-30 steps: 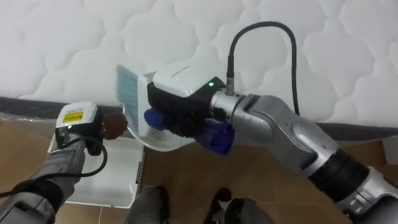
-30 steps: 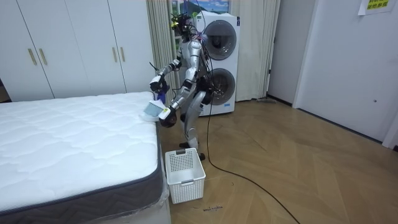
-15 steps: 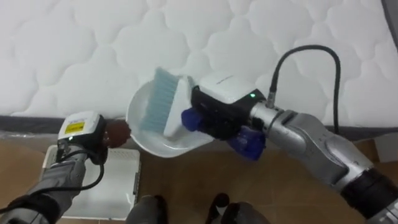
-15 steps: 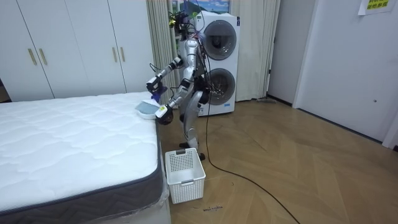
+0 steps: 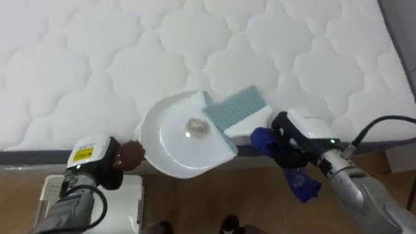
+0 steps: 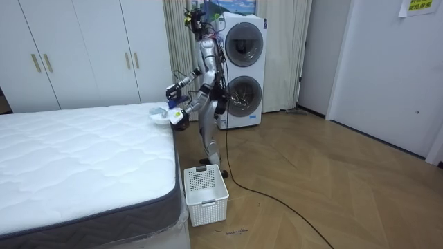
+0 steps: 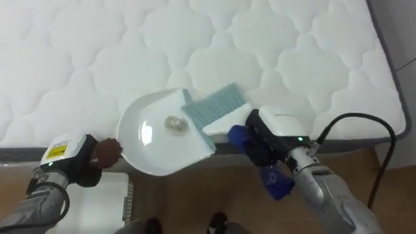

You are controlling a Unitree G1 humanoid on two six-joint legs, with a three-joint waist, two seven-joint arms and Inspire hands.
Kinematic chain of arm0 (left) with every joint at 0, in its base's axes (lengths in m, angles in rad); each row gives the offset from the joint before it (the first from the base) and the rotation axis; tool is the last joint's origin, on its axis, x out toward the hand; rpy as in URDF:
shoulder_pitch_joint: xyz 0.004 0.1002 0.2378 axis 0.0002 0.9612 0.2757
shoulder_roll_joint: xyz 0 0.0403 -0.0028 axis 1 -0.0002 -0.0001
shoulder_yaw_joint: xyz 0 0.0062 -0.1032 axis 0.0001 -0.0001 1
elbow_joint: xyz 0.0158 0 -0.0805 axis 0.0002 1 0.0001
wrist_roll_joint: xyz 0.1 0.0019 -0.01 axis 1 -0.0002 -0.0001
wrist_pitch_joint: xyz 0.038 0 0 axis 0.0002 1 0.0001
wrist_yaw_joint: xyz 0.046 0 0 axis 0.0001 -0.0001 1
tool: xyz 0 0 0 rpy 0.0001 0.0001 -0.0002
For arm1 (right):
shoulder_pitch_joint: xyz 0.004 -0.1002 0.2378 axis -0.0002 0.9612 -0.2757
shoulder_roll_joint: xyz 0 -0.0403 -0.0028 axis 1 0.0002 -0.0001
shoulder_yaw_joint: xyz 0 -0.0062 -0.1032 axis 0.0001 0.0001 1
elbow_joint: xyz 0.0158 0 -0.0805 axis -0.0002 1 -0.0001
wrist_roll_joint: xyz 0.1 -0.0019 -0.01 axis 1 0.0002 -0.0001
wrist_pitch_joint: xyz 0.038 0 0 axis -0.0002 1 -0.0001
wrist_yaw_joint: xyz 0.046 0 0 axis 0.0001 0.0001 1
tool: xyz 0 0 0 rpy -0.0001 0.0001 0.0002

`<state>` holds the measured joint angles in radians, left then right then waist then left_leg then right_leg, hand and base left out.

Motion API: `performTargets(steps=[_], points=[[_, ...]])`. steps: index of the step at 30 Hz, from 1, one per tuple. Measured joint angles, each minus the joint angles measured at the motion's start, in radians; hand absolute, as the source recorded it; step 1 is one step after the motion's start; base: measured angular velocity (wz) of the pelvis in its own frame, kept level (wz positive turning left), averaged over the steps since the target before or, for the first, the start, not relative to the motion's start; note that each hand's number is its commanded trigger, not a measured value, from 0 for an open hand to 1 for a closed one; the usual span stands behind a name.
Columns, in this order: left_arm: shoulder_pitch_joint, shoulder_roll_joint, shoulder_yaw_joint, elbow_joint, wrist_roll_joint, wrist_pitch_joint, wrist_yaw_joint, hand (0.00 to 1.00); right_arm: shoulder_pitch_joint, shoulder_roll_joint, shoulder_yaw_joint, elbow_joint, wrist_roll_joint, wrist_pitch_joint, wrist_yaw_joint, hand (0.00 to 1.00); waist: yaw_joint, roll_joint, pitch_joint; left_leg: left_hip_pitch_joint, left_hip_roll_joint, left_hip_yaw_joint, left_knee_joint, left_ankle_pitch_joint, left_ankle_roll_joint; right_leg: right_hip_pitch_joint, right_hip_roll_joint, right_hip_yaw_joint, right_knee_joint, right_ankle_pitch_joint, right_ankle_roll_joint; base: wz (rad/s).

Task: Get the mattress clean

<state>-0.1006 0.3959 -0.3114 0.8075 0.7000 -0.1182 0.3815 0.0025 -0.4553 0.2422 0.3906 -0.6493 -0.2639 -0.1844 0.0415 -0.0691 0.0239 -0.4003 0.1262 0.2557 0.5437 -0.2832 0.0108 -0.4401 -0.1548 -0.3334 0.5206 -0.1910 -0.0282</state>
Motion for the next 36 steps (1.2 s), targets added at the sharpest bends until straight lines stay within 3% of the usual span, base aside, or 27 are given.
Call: performTargets(steps=[4, 12, 13, 14, 15, 23, 29, 32, 36], points=[[0.063, -0.038, 0.067, -0.045, -0.002, -0.008, 0.001, 1.00, 0.075, 0.027, -0.032, 0.001, 0.068, 0.028, -0.004, 1.00, -0.005, 0.022, -0.0201, 0.131, -0.019, 0.008, -0.096, 0.017, -0.012, 0.118, 0.012, 0.004, -0.071, 0.006, 0.014, -0.03], [0.130, -0.074, 0.135, -0.101, -0.042, -0.011, -0.009, 1.00, 0.116, 0.113, -0.111, -0.005, 0.172, 0.026, -0.010, 1.00, -0.015, 0.035, -0.0235, 0.260, -0.033, 0.015, -0.201, 0.039, -0.027, 0.229, 0.029, 0.006, -0.139, 0.008, 0.024, 0.00], [0.146, -0.077, 0.149, -0.109, -0.043, -0.011, -0.023, 1.00, 0.120, 0.114, -0.111, -0.005, 0.175, 0.026, -0.010, 0.90, -0.017, 0.039, -0.0238, 0.278, -0.033, 0.015, -0.214, 0.040, -0.028, 0.249, 0.035, 0.005, -0.155, 0.010, 0.026, 0.00], [0.153, -0.078, 0.154, -0.113, -0.043, -0.010, -0.028, 1.00, 0.122, 0.115, -0.112, -0.006, 0.177, 0.026, -0.010, 0.69, -0.019, 0.041, -0.0242, 0.286, -0.033, 0.015, -0.221, 0.041, -0.030, 0.257, 0.037, 0.005, -0.162, 0.011, 0.028, 0.00], [0.165, -0.078, 0.162, -0.124, -0.043, -0.010, -0.040, 1.00, 0.123, 0.115, -0.117, -0.006, 0.178, 0.026, -0.010, 0.00, -0.019, 0.044, -0.0244, 0.299, -0.034, 0.016, -0.232, 0.041, -0.030, 0.268, 0.039, 0.006, -0.171, 0.011, 0.029, 0.00], [0.193, -0.099, 0.223, -0.188, -0.044, -0.006, -0.078, 1.00, 0.122, 0.148, -0.178, -0.032, 0.305, 0.026, -0.025, 0.00, -0.012, 0.051, -0.0236, 0.341, -0.037, 0.015, -0.272, 0.043, -0.033, 0.300, 0.047, 0.008, -0.197, 0.015, 0.037, 0.00], [0.266, -0.110, 0.236, -0.277, -0.080, -0.005, -0.108, 1.00, 0.147, 0.149, -0.198, -0.090, 0.427, 0.040, -0.045, 0.00, -0.014, 0.066, -0.0218, 0.396, -0.040, 0.014, -0.292, 0.043, -0.033, 0.354, 0.048, 0.005, -0.211, 0.013, 0.045, -0.02], [0.293, -0.114, 0.240, -0.308, -0.080, -0.004, -0.115, 1.00, 0.144, 0.157, -0.221, -0.090, 0.453, 0.044, -0.055, 0.00, -0.013, 0.068, -0.0214, 0.408, -0.044, 0.012, -0.292, 0.043, -0.033, 0.363, 0.038, 0.000, -0.194, 0.011, 0.049, 0.08], [0.306, -0.121, 0.241, -0.317, -0.079, -0.004, -0.147, 1.00, 0.144, 0.183, -0.226, -0.089, 0.508, 0.055, -0.079, 0.00, -0.020, 0.069, -0.0197, 0.414, -0.069, -0.026, -0.283, 0.038, -0.020, 0.394, 0.013, -0.003, -0.171, -0.010, 0.067, 0.28]])
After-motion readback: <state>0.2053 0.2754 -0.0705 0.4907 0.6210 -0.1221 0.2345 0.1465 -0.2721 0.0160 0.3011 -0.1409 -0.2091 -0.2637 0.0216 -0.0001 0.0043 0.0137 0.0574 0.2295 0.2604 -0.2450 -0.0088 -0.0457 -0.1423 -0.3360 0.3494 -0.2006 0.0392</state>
